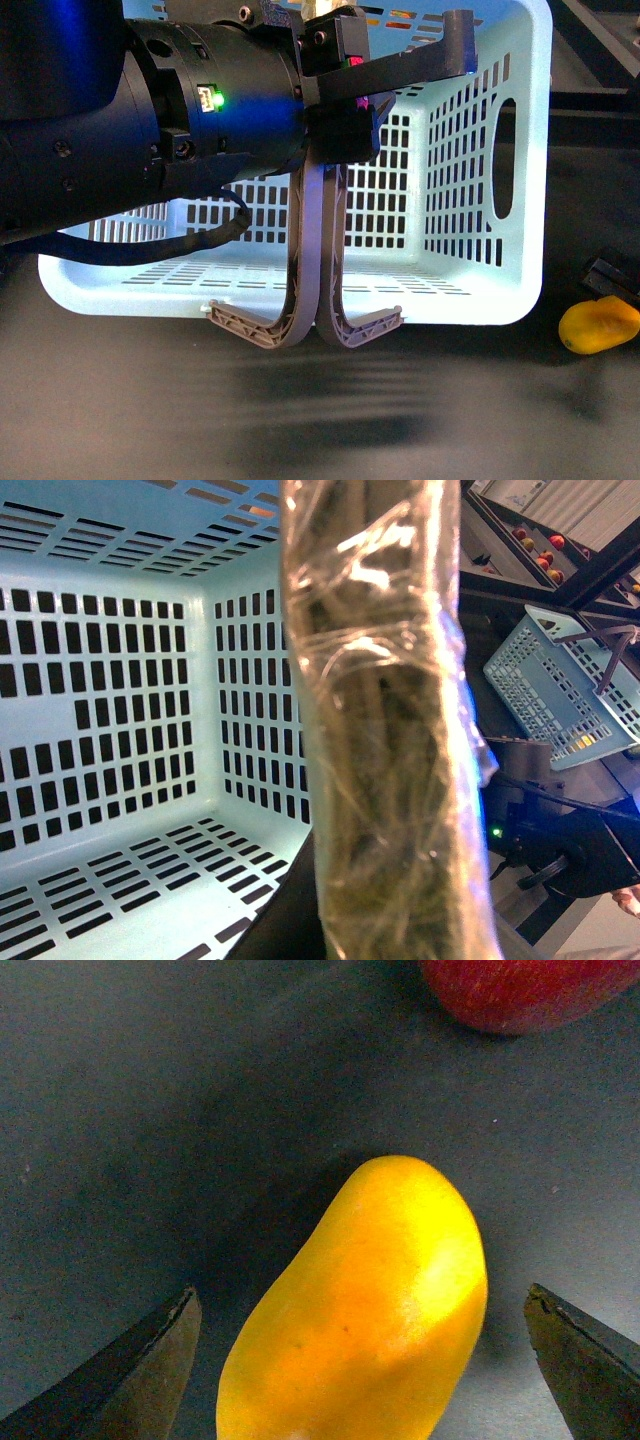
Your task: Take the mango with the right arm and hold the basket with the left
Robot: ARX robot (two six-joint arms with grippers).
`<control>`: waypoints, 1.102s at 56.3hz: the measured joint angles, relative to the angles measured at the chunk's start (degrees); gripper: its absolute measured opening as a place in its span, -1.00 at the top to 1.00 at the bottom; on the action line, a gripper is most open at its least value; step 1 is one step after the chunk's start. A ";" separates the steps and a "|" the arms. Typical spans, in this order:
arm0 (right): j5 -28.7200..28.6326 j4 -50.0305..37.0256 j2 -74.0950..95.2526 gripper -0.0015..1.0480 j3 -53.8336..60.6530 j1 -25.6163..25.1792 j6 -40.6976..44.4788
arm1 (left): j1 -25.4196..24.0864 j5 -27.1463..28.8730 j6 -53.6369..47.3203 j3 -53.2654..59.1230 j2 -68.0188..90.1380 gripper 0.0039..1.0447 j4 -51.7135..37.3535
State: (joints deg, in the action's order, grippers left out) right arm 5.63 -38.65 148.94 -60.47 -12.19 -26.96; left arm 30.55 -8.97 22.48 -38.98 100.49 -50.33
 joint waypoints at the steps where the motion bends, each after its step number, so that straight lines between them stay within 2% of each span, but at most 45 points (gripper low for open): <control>1: 0.13 0.09 0.55 -0.85 -0.48 0.13 -0.26 | 0.00 0.00 0.00 0.02 0.00 0.84 0.00; 38: 3.78 3.43 8.37 -0.84 -8.20 1.73 -1.60 | 0.00 0.00 0.00 0.00 0.00 0.84 0.00; 48: 4.90 3.17 9.03 -0.28 -8.39 1.70 0.20 | 0.00 0.00 0.00 0.00 0.00 0.84 0.00; 54: 5.03 2.51 9.01 -0.15 -8.28 1.64 0.83 | 0.00 0.00 0.00 0.00 0.00 0.84 0.00; 62: 4.37 1.66 8.13 -0.14 -6.69 1.44 1.18 | 0.00 0.00 0.00 0.00 0.00 0.84 0.00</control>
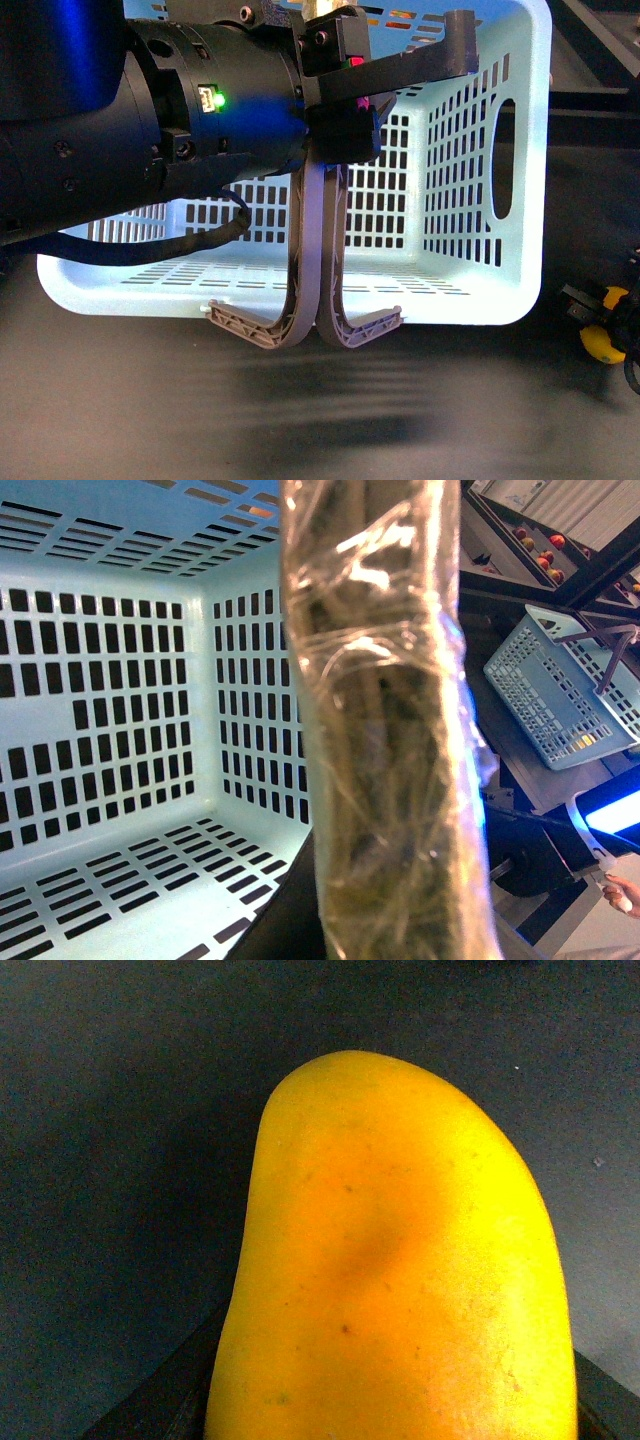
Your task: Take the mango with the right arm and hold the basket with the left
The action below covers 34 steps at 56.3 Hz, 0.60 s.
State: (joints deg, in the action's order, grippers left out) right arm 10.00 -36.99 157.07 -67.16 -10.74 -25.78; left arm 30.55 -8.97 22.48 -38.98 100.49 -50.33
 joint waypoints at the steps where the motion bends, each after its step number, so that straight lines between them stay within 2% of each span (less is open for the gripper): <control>1: -0.02 -0.15 -0.20 -0.14 0.28 0.00 0.04 | 0.00 0.00 0.00 0.00 0.00 0.84 0.00; 20: -6.29 -3.48 -15.08 -0.13 9.84 1.03 0.90 | 0.00 0.00 0.00 0.02 0.00 0.84 0.00; 34: -15.67 -3.43 -34.29 -0.13 18.91 5.20 1.03 | 0.00 -0.02 0.00 0.00 0.00 0.84 0.00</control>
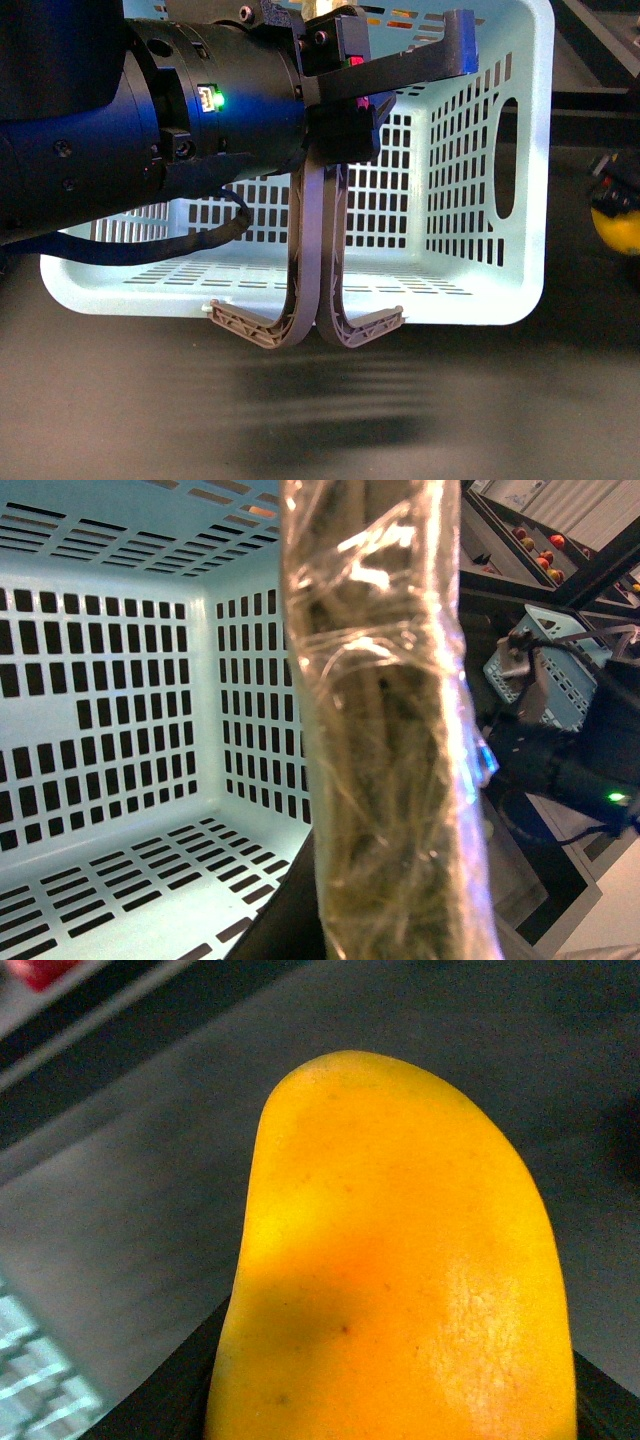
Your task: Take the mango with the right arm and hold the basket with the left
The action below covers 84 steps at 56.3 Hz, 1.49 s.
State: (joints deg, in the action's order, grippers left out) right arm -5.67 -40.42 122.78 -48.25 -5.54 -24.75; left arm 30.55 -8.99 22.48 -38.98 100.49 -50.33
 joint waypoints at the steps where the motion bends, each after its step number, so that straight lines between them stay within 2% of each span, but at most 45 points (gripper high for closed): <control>1: -1.03 0.17 -2.10 -0.13 0.94 0.61 0.13 | 0.00 0.00 0.00 0.02 0.00 0.84 0.00; 13: -8.33 3.61 -21.05 -0.13 7.34 7.02 0.52 | 0.00 0.02 0.00 0.00 0.00 0.84 0.00; 24: -9.92 6.67 -30.23 -0.13 8.70 13.73 2.12 | 0.00 0.02 0.00 0.00 0.00 0.84 0.00; 34: -8.74 7.96 -29.75 -0.13 8.52 19.69 3.43 | 0.00 0.02 -0.02 0.00 0.00 0.84 0.00; 40: -6.08 8.70 -26.14 -0.13 6.56 22.86 3.69 | 0.00 0.02 0.02 0.00 0.00 0.84 0.00; 55: -0.02 7.21 -18.21 -0.13 2.71 25.33 2.84 | 0.00 0.02 0.00 0.00 0.00 0.84 0.00; 58: 0.77 6.71 -17.14 -0.23 2.38 25.53 2.60 | 0.00 0.02 0.00 0.00 0.00 0.84 0.00; 65: 1.84 4.50 -16.44 -0.67 2.25 25.73 1.75 | -0.02 0.26 0.00 0.00 0.00 0.85 0.00; 70: 2.23 3.23 -17.62 -0.88 2.73 25.62 1.49 | -0.11 0.28 -0.04 0.00 0.00 0.85 0.00; 79: 2.86 1.90 -22.45 -0.84 5.97 25.09 1.81 | 0.00 0.28 0.11 0.15 0.15 0.85 0.22; 84: 5.22 1.60 -28.57 -0.85 10.56 23.71 2.58 | 0.00 0.35 0.04 0.17 0.15 0.85 0.20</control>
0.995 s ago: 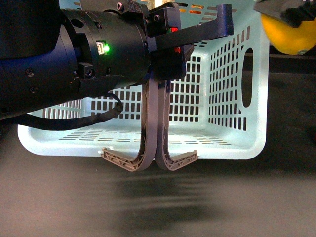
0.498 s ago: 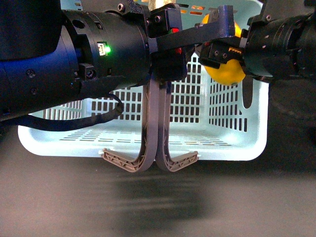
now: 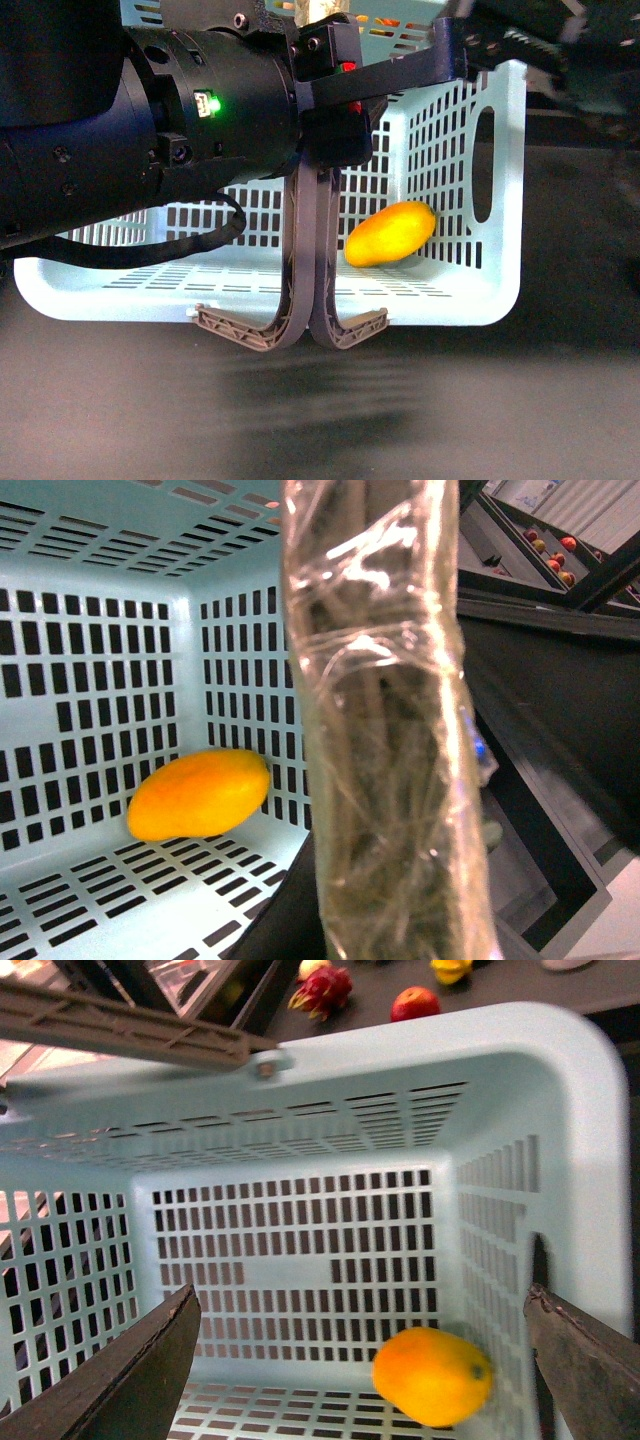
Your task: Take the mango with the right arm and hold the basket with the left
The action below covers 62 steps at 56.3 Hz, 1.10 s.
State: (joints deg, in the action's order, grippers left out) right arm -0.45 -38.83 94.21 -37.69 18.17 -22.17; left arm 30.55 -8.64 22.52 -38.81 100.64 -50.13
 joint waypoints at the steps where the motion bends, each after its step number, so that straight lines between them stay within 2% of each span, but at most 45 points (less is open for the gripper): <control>1: 0.28 -0.04 -1.36 -0.85 1.07 -0.35 0.13 | -0.02 0.07 -0.07 0.00 0.00 0.85 0.00; 9: 1.73 1.73 -14.16 -0.85 10.60 -3.15 0.50 | -0.04 -0.31 0.02 0.00 0.00 0.85 0.00; 20: 4.22 7.06 -29.05 -0.85 19.56 -3.89 -0.17 | 0.07 -0.39 0.00 0.00 0.00 0.85 0.00; 31: 10.40 15.76 -44.17 -0.85 26.03 -2.25 -1.25 | 0.04 -0.33 0.00 0.00 0.00 0.85 0.00; 42: 13.64 25.79 -59.89 -0.85 29.86 0.31 -1.03 | 0.04 -0.13 -0.02 0.00 0.00 0.85 0.00; 54: 14.51 25.33 -62.49 -0.83 30.21 0.74 -0.24 | 0.02 -0.35 -0.02 0.00 0.00 0.85 0.00; 57: 17.42 18.58 -62.14 -0.68 32.50 0.74 4.09 | 0.02 -0.37 0.00 0.00 0.00 0.85 0.00; 62: 16.70 13.53 -64.19 -0.41 34.80 -1.22 12.72 | 0.00 -0.42 0.09 0.00 0.00 0.85 0.00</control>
State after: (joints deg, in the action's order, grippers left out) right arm 16.25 -25.30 30.02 -2.90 16.95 -9.45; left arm 30.55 -9.06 22.61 -38.81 100.64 -50.13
